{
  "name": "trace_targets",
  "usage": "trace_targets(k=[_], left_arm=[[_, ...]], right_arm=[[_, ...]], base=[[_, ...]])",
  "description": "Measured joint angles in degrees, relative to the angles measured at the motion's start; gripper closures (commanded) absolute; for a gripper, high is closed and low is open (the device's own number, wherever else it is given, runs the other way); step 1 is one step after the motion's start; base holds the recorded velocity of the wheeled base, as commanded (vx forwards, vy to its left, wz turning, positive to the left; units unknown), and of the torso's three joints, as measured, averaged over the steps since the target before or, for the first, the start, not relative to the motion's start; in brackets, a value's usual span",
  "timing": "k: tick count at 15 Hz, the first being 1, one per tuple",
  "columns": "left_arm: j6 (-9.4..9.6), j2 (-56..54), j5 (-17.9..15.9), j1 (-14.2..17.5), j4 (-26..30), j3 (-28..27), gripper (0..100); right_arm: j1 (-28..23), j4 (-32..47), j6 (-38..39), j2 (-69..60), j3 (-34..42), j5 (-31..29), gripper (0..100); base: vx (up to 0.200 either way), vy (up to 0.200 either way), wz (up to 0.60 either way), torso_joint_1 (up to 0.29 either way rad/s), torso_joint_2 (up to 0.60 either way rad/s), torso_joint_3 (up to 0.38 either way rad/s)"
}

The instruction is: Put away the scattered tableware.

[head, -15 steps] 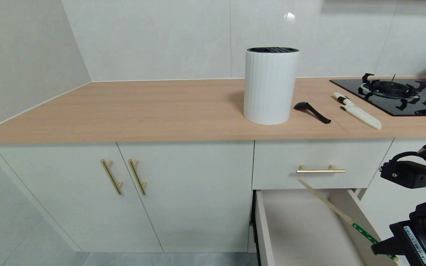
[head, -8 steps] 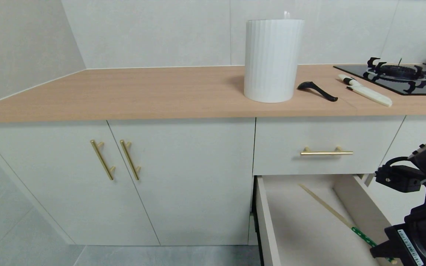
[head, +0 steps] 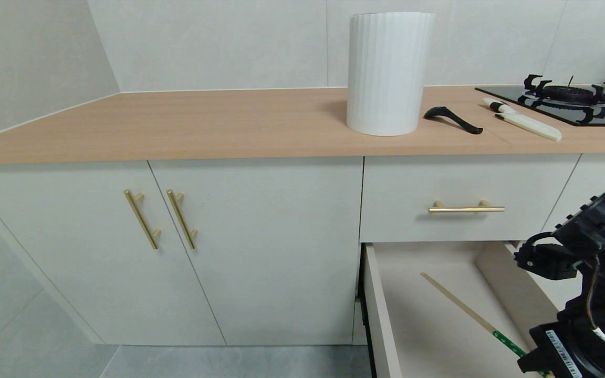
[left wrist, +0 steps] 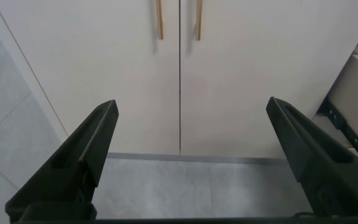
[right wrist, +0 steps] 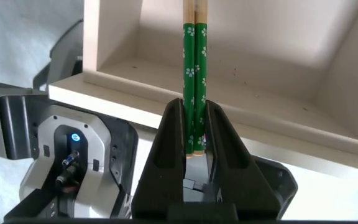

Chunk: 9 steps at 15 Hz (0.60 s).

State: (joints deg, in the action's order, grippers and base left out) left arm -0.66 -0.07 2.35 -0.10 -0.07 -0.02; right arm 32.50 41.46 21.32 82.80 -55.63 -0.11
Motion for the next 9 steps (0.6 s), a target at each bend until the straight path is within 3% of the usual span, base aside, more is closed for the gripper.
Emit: trace_targets(k=[3, 9], left_arm=[[0.00, 0.0, 0.0, 0.0, 0.0, 0.0, 0], [0.00, 0.0, 0.0, 0.0, 0.0, 0.0, 0]], right_arm=[[-0.3, -3.3, 0.1, 6.1, 0.1, 0.0, 100], [-2.8, -20.0, -0.1, 19.5, 3.4, -0.6, 100]], base=[[0.000, 0.000, 0.00, 0.000, 0.00, 0.000], [0.000, 0.000, 0.00, 0.000, 0.00, 0.000]])
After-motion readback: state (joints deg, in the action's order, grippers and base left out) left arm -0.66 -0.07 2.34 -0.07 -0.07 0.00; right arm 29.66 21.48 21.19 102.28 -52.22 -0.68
